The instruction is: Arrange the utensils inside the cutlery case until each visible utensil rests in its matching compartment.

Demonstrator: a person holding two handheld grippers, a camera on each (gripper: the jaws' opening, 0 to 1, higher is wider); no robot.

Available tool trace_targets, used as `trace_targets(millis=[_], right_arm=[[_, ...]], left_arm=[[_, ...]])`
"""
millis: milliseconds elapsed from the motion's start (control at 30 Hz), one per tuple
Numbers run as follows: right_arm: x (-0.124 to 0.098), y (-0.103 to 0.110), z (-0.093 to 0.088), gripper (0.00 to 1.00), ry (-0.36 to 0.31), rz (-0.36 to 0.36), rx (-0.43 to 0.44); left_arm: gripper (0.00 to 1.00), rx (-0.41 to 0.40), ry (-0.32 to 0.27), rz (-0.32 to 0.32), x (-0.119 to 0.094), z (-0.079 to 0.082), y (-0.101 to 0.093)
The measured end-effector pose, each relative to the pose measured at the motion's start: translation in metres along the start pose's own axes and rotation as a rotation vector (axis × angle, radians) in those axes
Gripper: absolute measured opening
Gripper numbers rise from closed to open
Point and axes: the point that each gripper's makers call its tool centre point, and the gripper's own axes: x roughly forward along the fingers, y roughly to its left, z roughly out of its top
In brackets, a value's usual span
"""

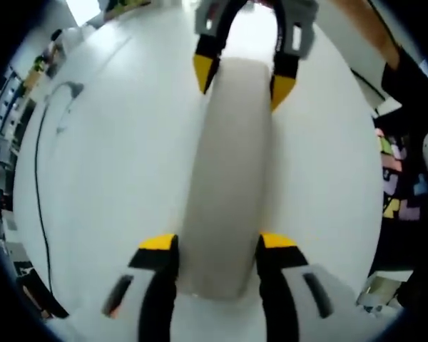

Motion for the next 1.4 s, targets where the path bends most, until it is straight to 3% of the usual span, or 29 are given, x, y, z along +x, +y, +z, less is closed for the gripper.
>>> trace_targets(millis=[200, 400, 600, 900, 1033, 1200, 1400], right_arm=[[-0.017, -0.008, -0.016, 0.45, 0.019, -0.029, -0.008], [-0.024, -0.012, -0.035, 0.45, -0.006, -0.028, 0.015], [-0.026, -0.015, -0.052, 0.45, 0.009, -0.025, 0.003], [-0.017, -0.017, -0.057, 0.45, 0.006, -0.009, 0.023], [-0.016, -0.017, -0.057, 0.46, -0.005, 0.011, 0.025], [-0.015, -0.016, -0.056, 0.46, 0.045, 0.019, 0.035], [-0.015, -0.016, -0.057, 0.47, 0.045, 0.018, 0.040]], left_arm=[[0.45, 0.027, -0.021, 0.012, 0.001, 0.022, 0.001], [0.45, 0.051, -0.024, 0.014, 0.001, 0.041, -0.001], [0.44, 0.066, -0.033, 0.008, 0.012, 0.057, -0.010], [0.44, 0.084, -0.012, 0.025, 0.015, 0.059, -0.007], [0.44, 0.070, 0.007, 0.003, 0.021, 0.056, -0.010], [0.45, 0.077, 0.016, 0.000, 0.020, 0.057, -0.010], [0.45, 0.069, 0.021, -0.011, 0.020, 0.058, -0.009]])
